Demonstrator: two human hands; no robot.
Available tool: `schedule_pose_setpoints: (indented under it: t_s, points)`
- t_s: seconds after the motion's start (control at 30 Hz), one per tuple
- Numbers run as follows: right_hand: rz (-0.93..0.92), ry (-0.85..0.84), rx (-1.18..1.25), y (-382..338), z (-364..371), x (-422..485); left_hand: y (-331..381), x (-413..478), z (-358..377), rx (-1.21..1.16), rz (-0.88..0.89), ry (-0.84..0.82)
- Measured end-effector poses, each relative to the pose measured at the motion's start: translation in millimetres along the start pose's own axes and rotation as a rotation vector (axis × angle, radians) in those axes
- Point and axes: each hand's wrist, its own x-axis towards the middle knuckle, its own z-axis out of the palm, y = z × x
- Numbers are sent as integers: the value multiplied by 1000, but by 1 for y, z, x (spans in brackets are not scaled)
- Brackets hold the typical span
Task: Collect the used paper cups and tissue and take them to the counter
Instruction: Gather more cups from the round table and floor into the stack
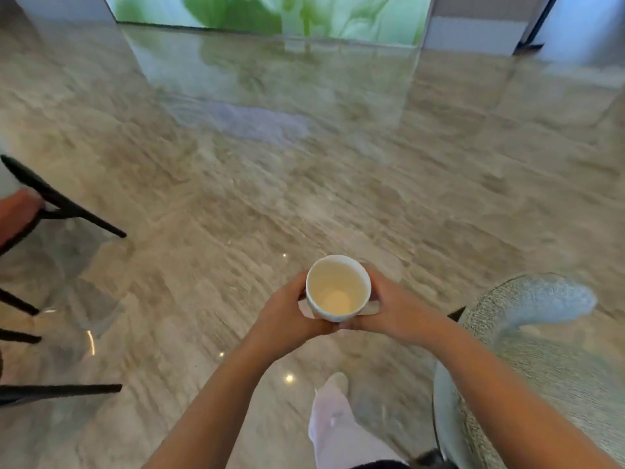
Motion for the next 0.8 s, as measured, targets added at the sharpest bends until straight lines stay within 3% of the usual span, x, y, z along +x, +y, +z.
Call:
schedule_pose_setpoints:
  t_s: [0.57, 0.8]
  points:
    - [236, 482, 95, 67, -217, 158, 100, 357, 47, 148, 195, -476]
    - [394, 706, 109, 89, -302, 207, 154, 493, 85, 198, 260, -760]
